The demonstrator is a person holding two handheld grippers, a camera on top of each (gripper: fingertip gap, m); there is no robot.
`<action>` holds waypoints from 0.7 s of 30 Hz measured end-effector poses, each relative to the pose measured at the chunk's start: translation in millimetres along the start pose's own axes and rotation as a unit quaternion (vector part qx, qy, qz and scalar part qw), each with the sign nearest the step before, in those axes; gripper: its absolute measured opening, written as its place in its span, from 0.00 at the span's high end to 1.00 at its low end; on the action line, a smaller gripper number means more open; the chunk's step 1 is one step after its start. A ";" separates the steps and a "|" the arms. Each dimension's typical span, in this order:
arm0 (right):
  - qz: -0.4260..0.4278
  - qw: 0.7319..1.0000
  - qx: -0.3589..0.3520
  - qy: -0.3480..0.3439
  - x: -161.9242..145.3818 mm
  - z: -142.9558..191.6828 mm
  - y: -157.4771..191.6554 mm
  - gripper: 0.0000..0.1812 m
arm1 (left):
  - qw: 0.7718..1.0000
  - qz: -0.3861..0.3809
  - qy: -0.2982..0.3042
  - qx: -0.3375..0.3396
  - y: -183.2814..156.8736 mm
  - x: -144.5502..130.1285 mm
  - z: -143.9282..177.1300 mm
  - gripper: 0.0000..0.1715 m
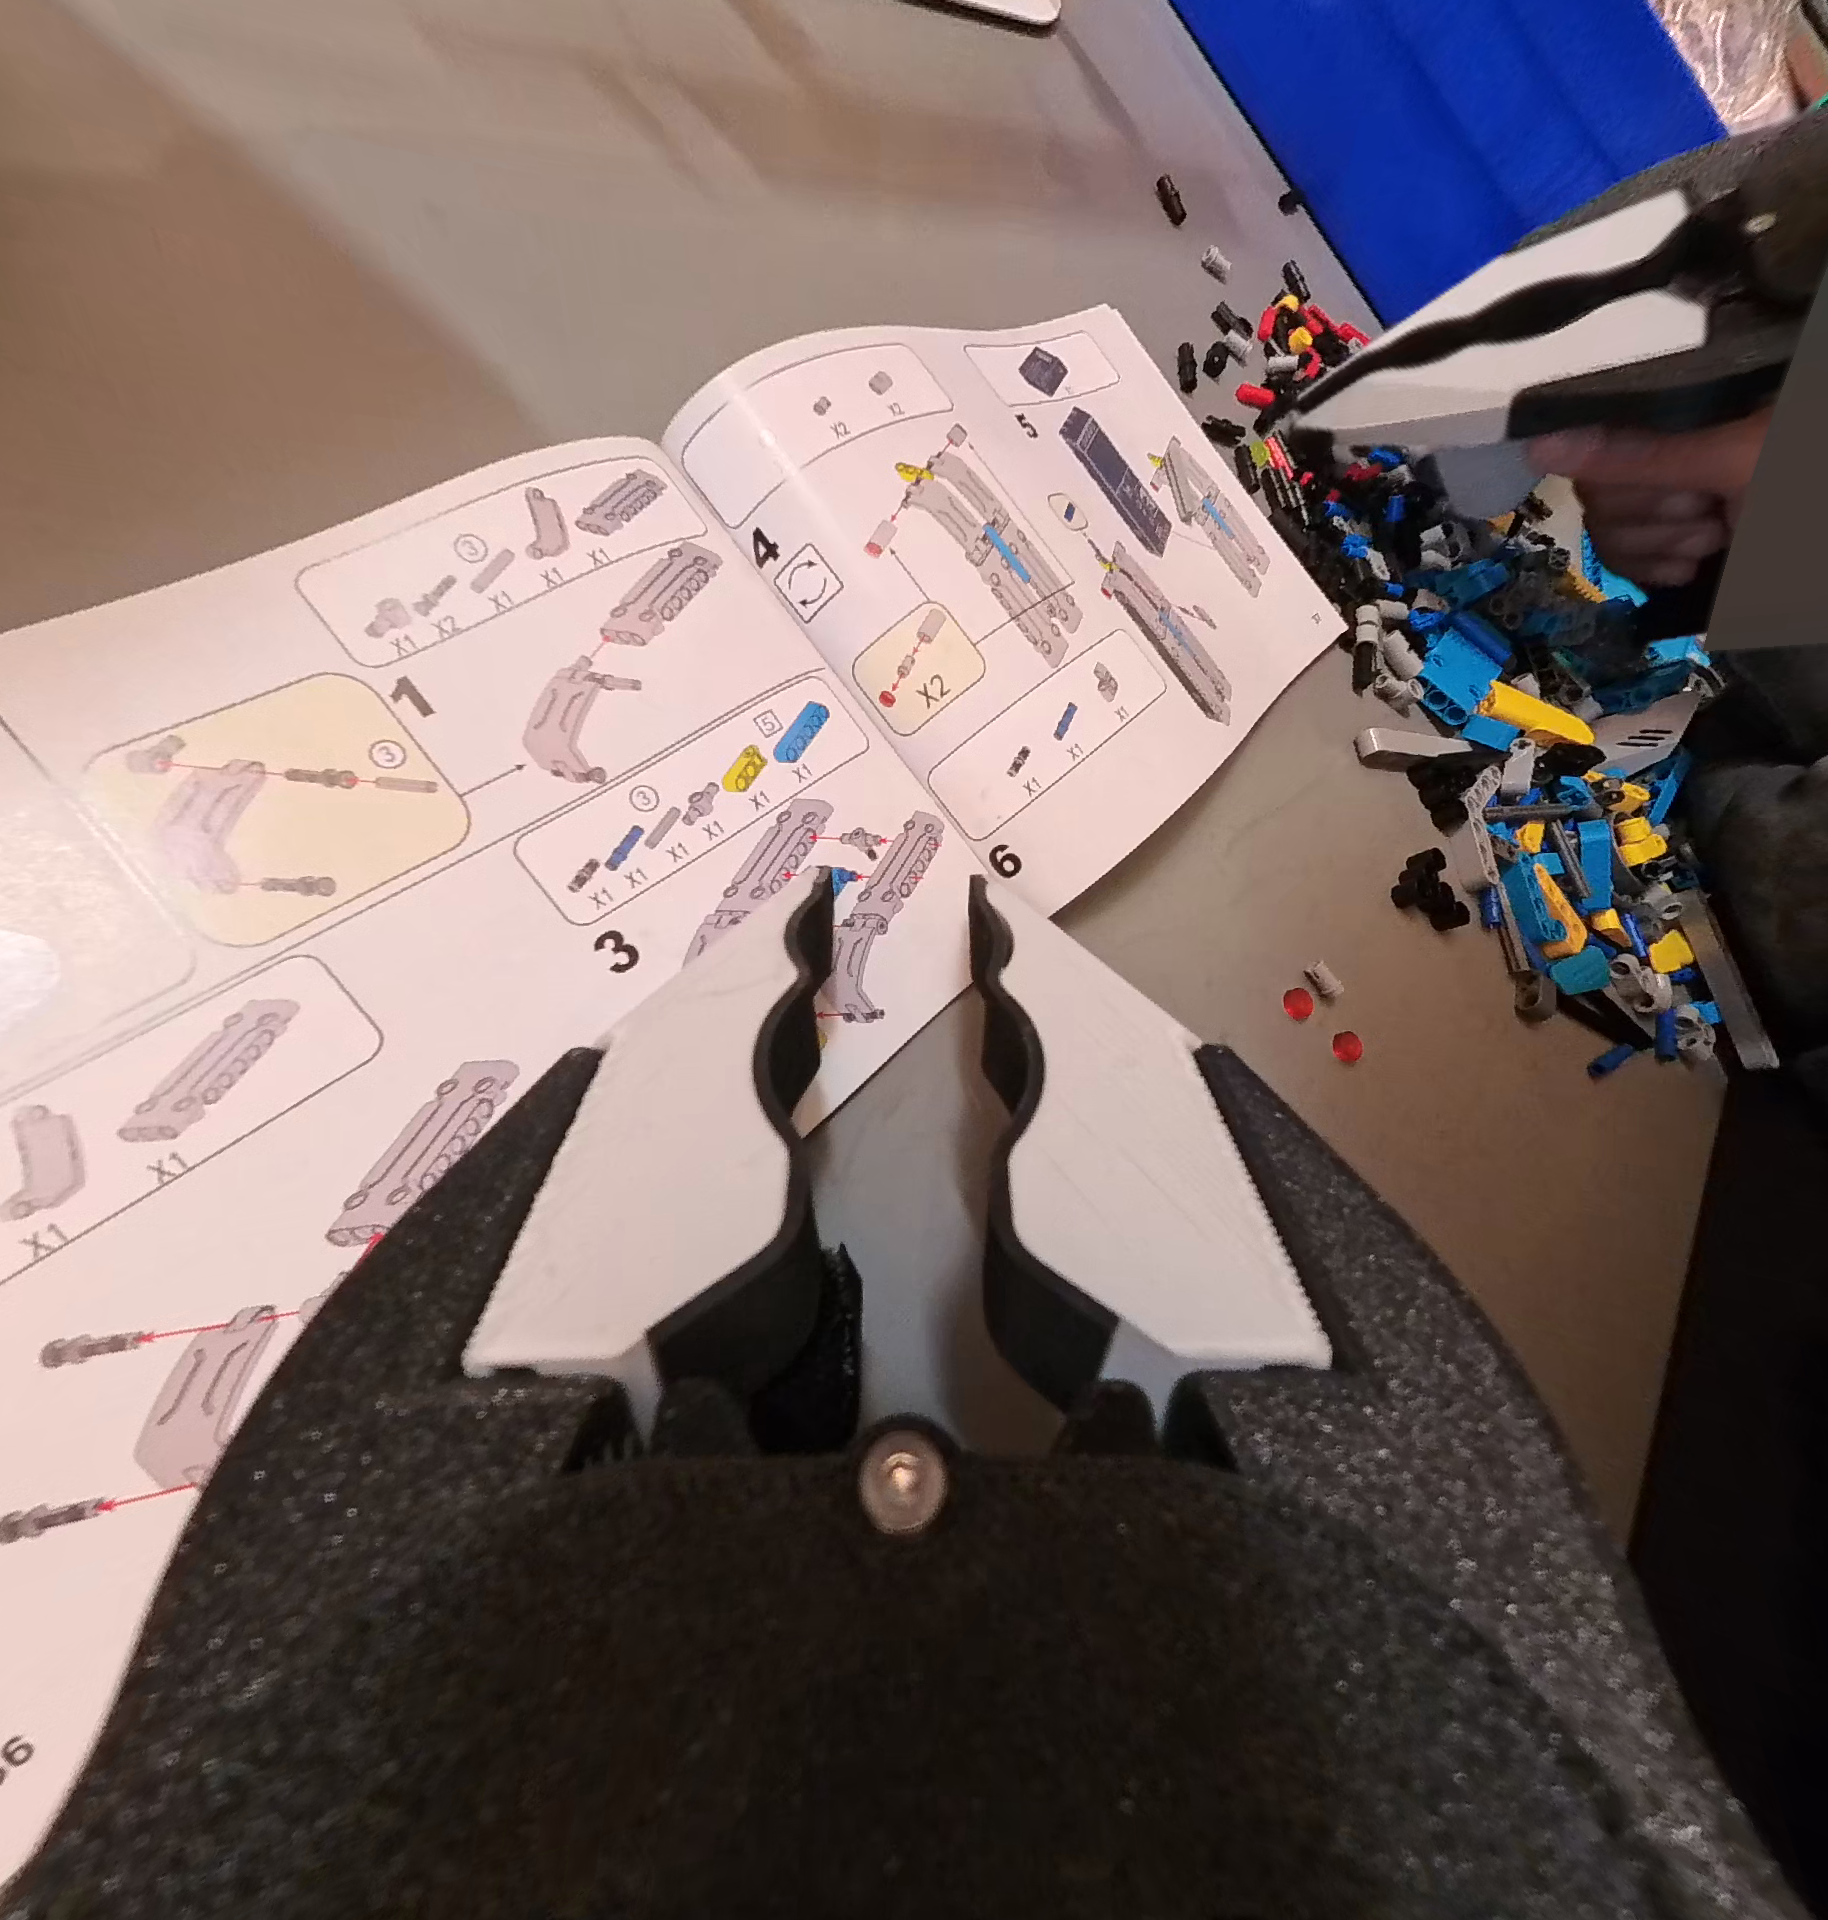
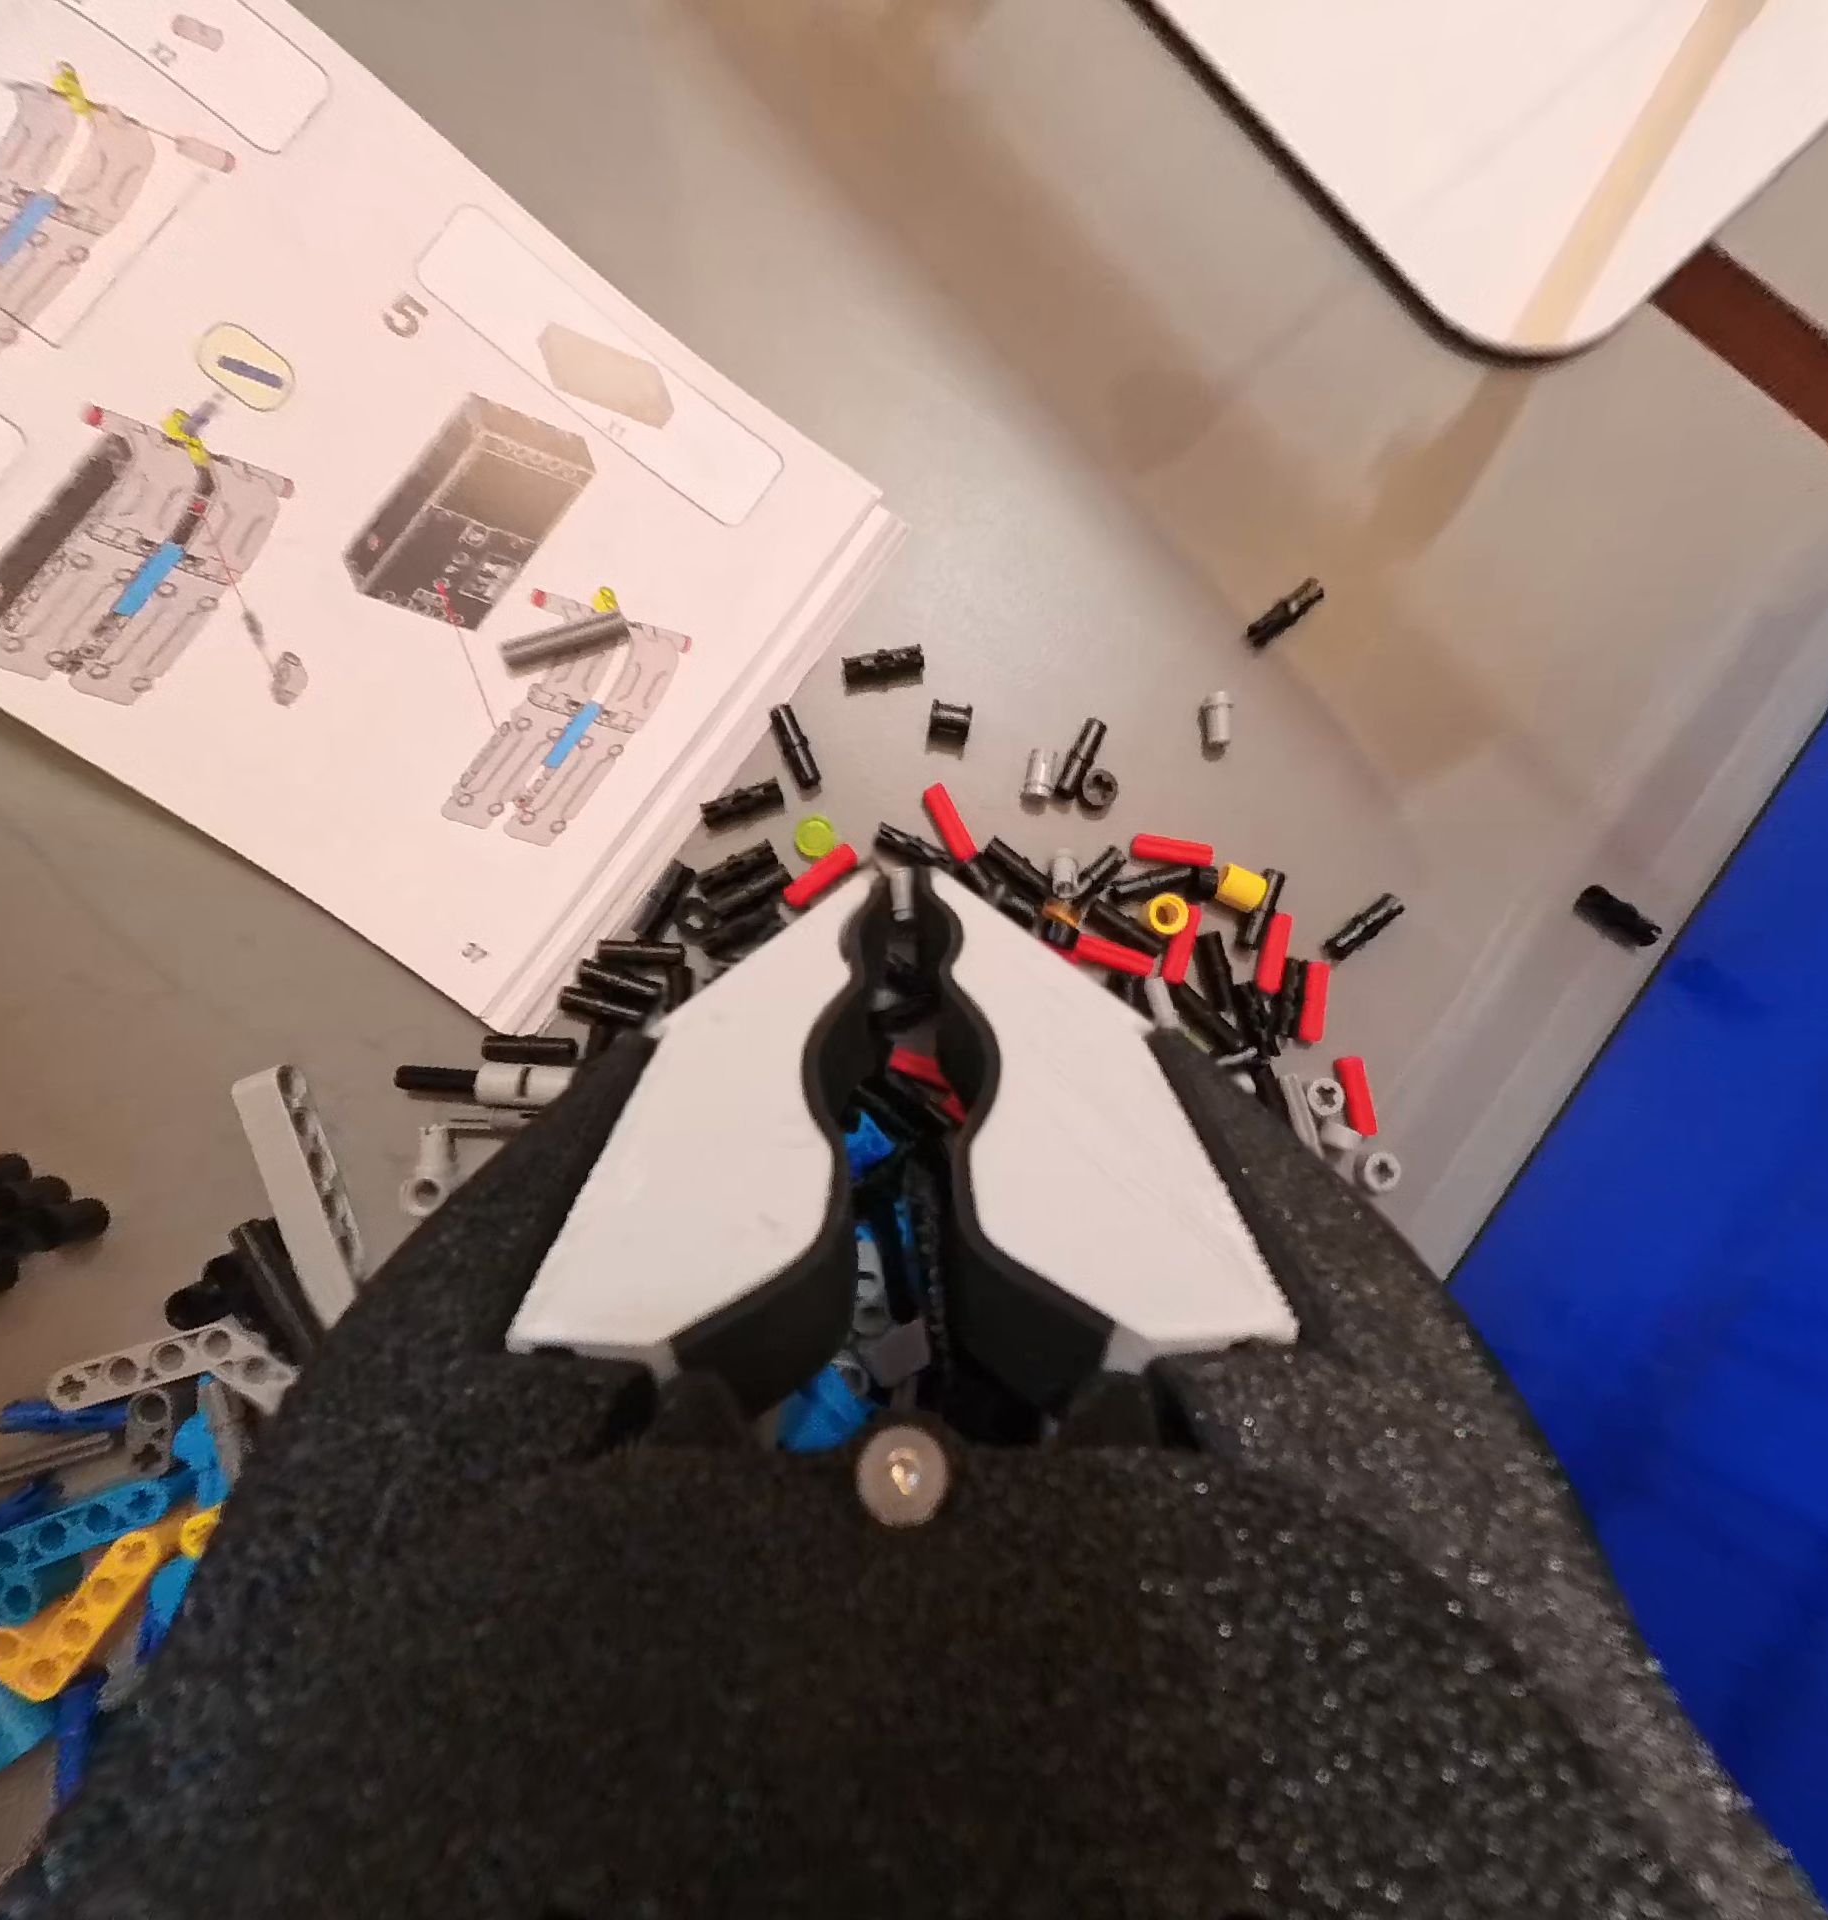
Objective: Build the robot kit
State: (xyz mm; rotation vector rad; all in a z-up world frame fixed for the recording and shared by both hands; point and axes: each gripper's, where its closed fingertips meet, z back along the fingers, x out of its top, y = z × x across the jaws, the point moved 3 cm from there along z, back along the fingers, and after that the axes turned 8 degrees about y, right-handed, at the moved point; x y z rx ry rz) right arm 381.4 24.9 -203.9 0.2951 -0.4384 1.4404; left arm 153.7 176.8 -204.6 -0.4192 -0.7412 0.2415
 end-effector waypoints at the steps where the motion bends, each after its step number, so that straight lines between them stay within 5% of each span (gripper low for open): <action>1: 0.012 1.000 0.008 -0.015 5.3 3.8 5.1 0.98 | 1.000 0.000 0.000 0.000 0.0 0.0 0.0 0.85; 4: 0.080 0.991 0.069 -0.080 27.2 21.1 40.9 0.98 | 1.000 0.000 0.000 0.000 0.1 0.0 -0.1 0.85; 6: 0.133 0.970 0.178 -0.103 32.5 32.2 86.4 0.98 | 1.000 0.000 0.000 0.000 0.1 0.1 -0.2 0.85; 9: 0.205 0.917 0.338 -0.045 13.1 38.0 155.3 0.98 | 1.000 0.000 0.000 0.000 0.0 0.1 -0.2 0.85; 16: 0.274 0.888 0.366 0.041 -12.3 26.3 196.3 0.98 | 1.000 0.000 0.000 0.001 0.1 0.2 -0.4 0.85; 21: 0.269 0.893 0.353 0.067 -16.9 18.4 198.4 0.98 | 1.000 0.001 0.000 0.000 0.1 0.3 -0.6 0.85</action>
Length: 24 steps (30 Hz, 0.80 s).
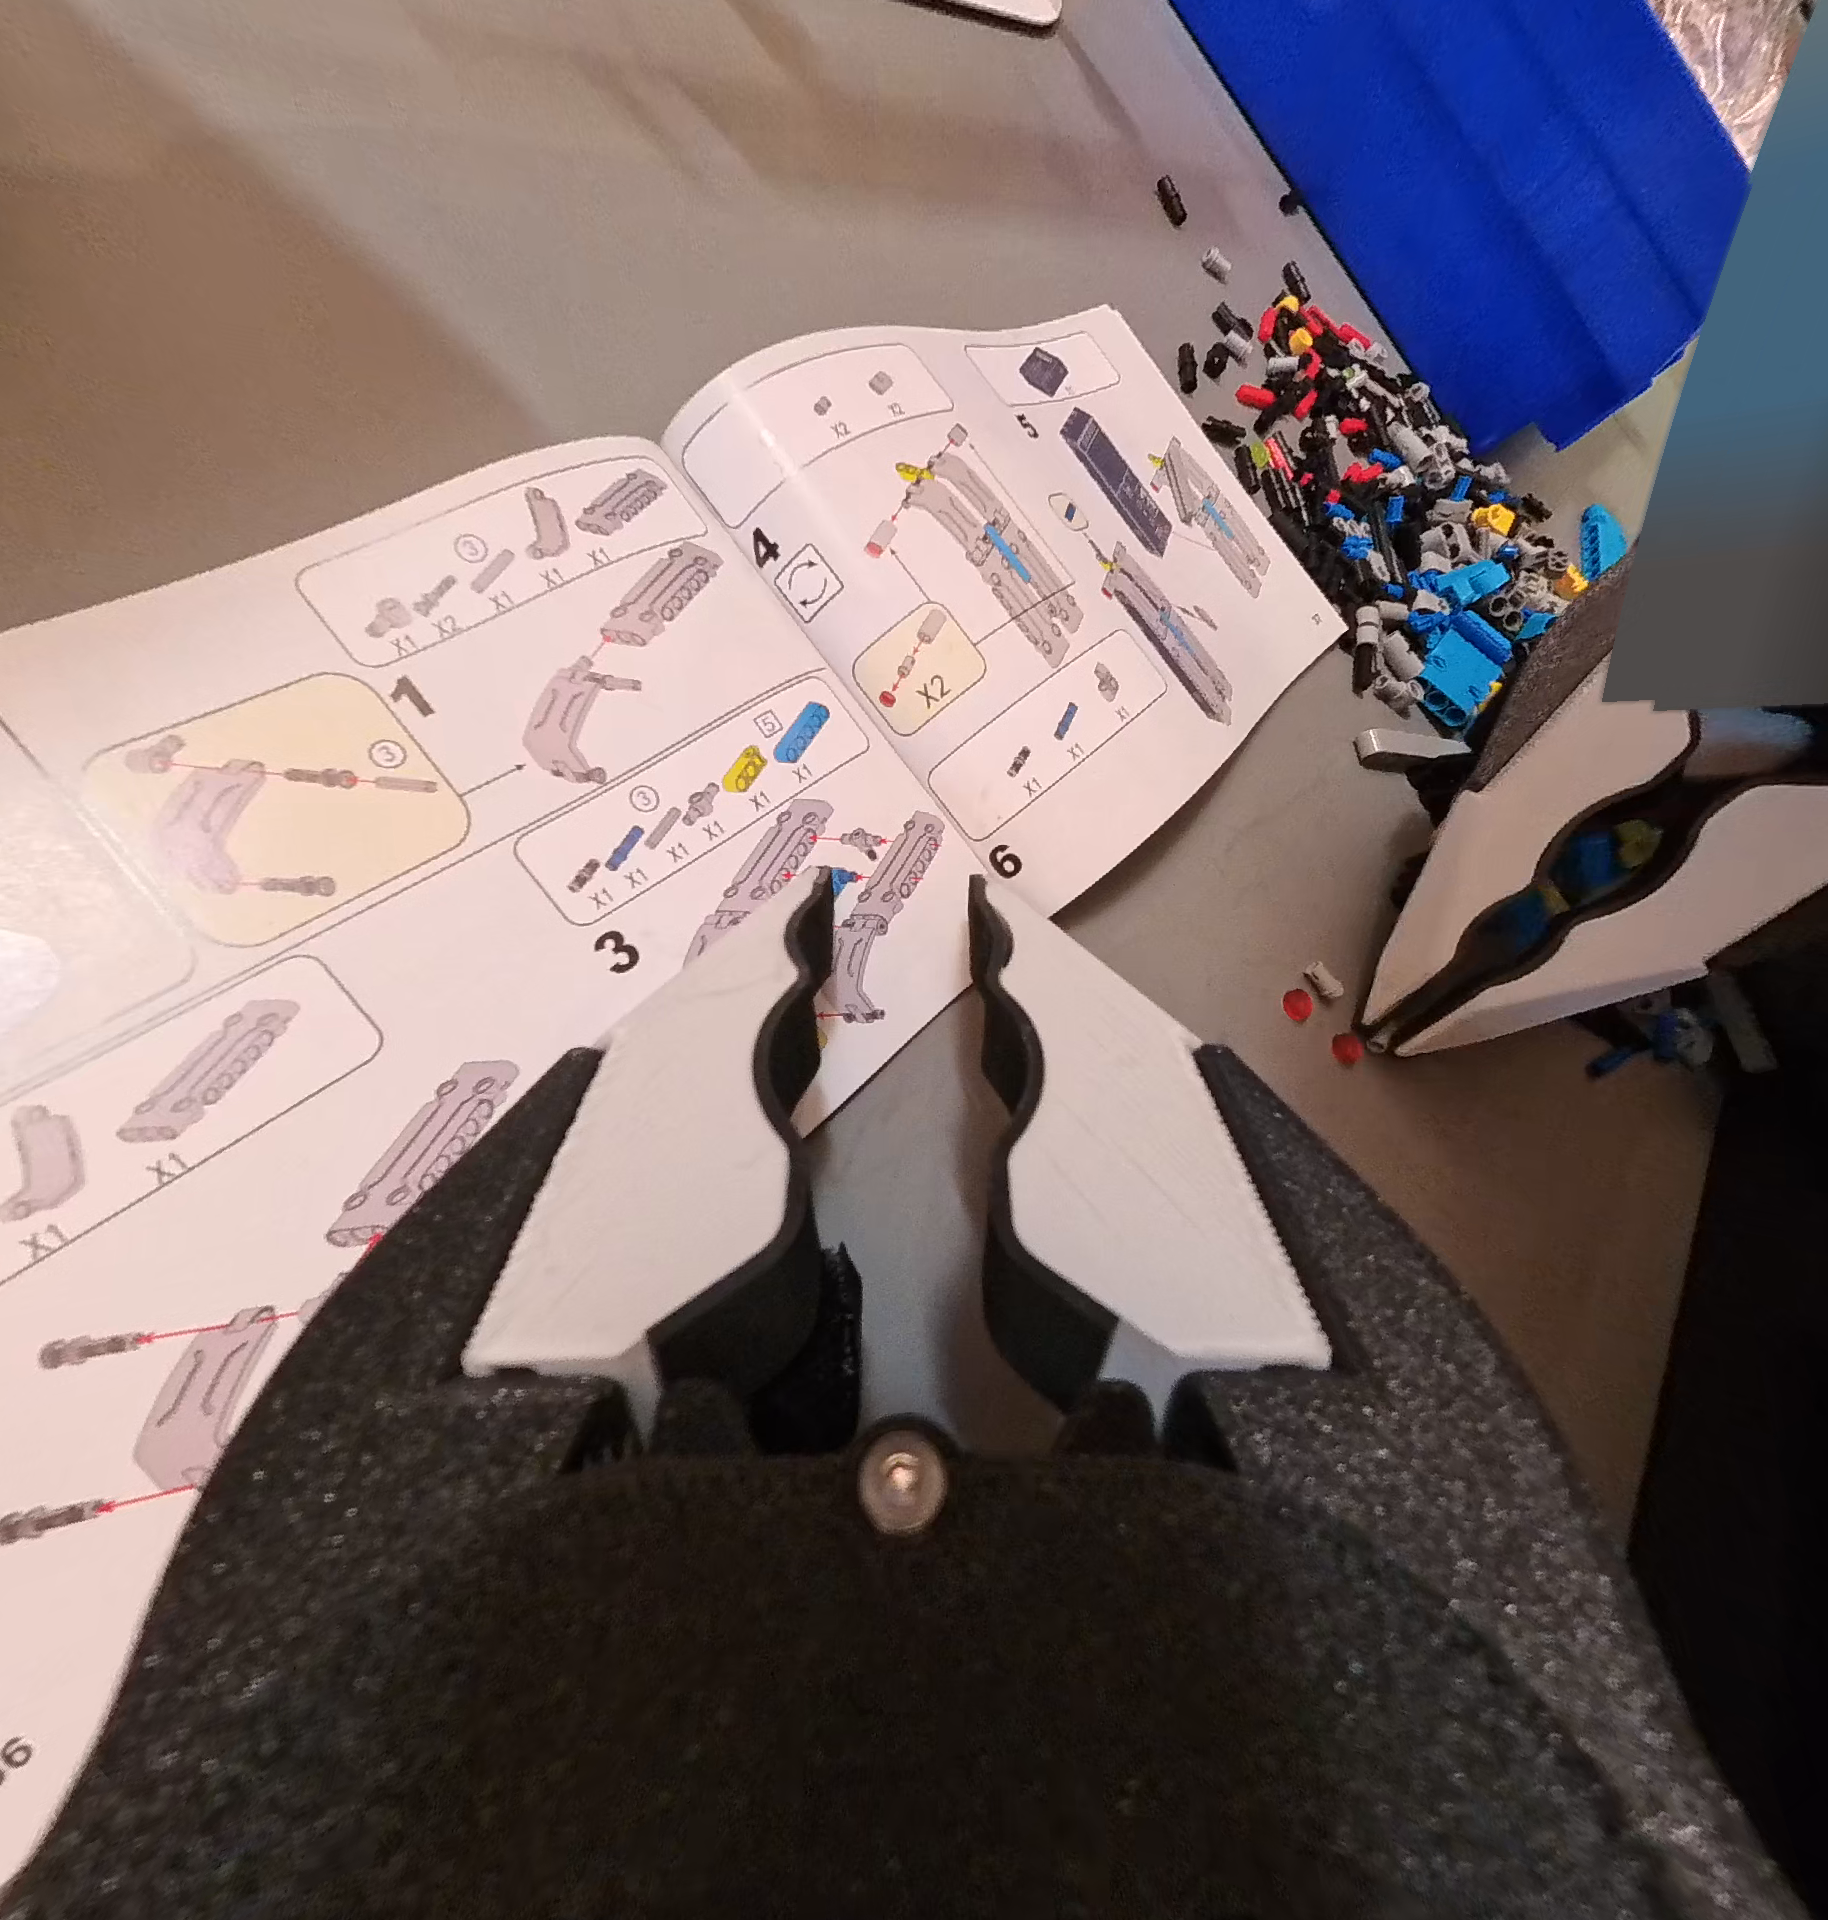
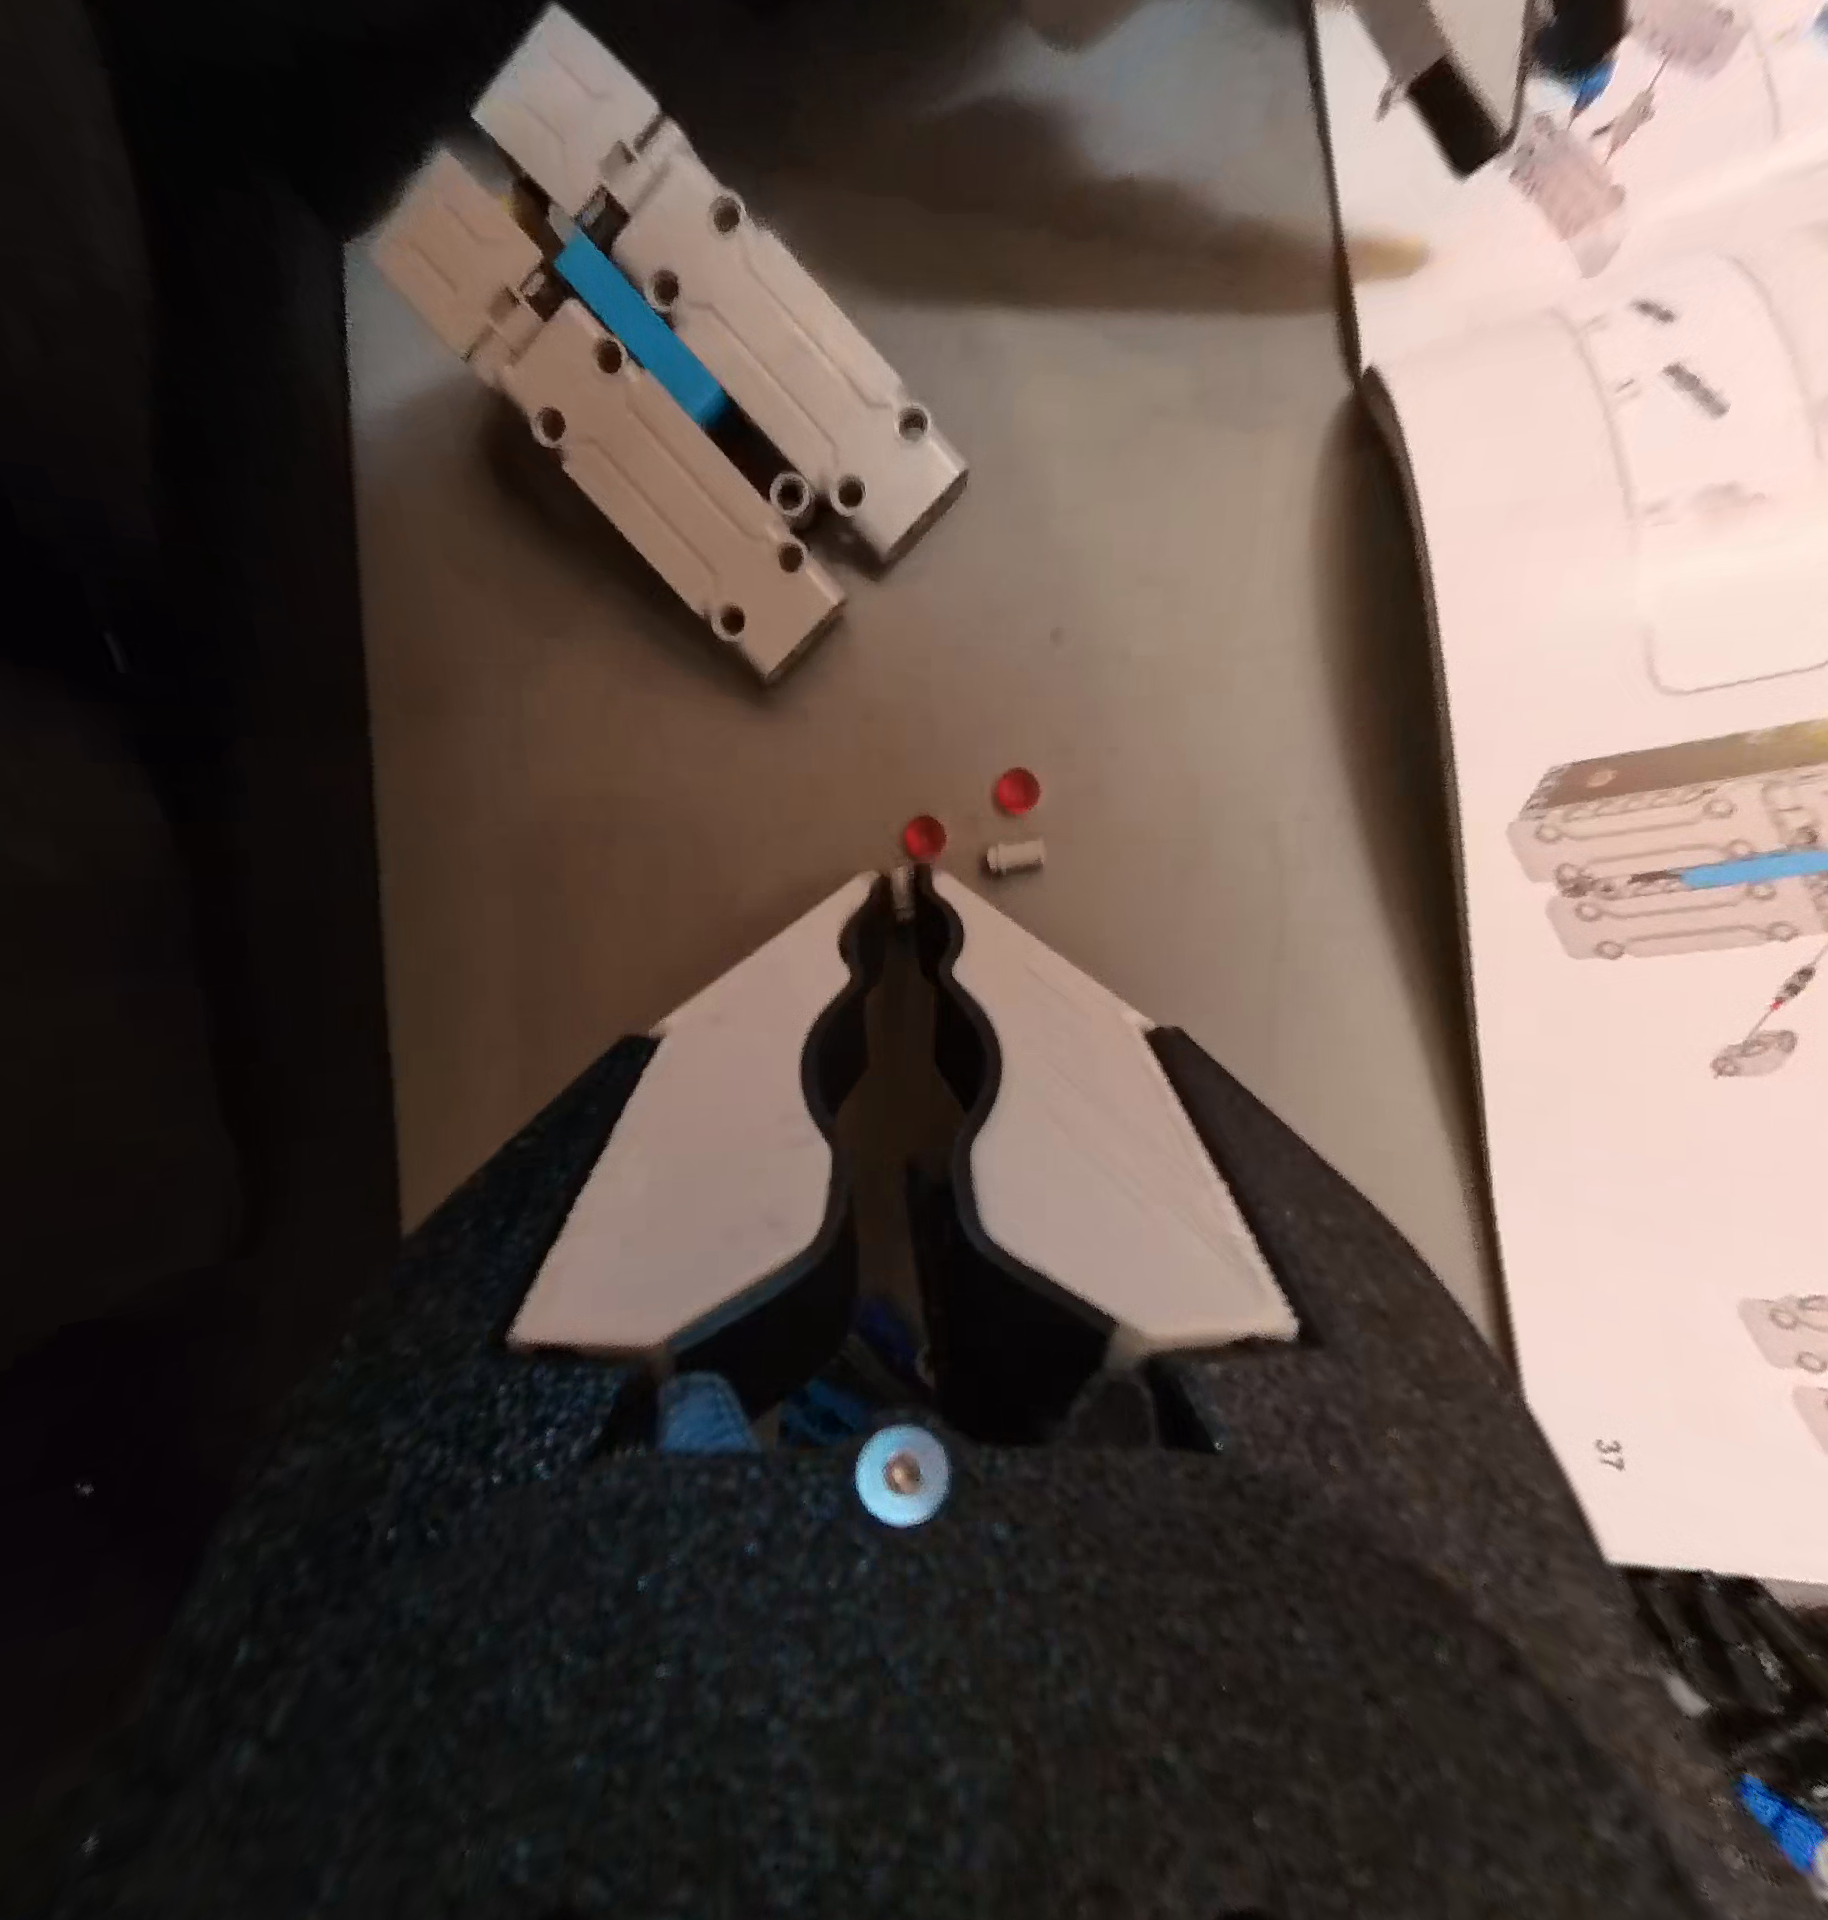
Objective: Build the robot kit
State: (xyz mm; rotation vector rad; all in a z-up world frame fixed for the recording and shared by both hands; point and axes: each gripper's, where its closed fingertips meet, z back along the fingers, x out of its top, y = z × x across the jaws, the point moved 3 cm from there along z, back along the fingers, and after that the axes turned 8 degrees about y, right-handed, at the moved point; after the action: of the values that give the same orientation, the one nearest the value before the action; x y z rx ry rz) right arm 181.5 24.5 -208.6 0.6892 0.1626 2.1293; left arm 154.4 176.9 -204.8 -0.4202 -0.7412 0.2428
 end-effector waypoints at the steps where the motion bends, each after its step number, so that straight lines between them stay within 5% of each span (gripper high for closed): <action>1: -0.003 1.000 0.000 0.005 -1.4 -0.7 0.3 0.98 | 1.000 0.000 0.000 0.000 0.1 0.0 0.0 0.85; 8: -0.015 0.998 -0.027 -0.052 -2.2 37.5 -0.5 0.95 | 1.000 0.005 -0.001 -0.005 0.4 0.3 0.2 0.86; 11: -0.073 0.988 -0.110 -0.078 -20.0 65.9 -22.0 0.95 | 1.000 0.002 0.000 0.000 1.1 0.3 -0.2 0.87; 15: -0.208 0.937 -0.276 -0.044 -79.1 82.8 -58.1 0.91 | 1.000 0.000 0.000 0.002 0.8 0.1 -0.3 0.87; 24: -0.221 0.932 -0.286 -0.030 -91.6 76.9 -66.0 0.93 | 1.000 0.000 0.001 0.002 0.5 0.1 -0.3 0.87</action>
State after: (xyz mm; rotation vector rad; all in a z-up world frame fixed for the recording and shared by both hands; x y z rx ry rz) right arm 311.9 -16.1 -205.5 0.3271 -0.3051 1.6001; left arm 154.6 177.3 -205.2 -0.4157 -0.7390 0.2433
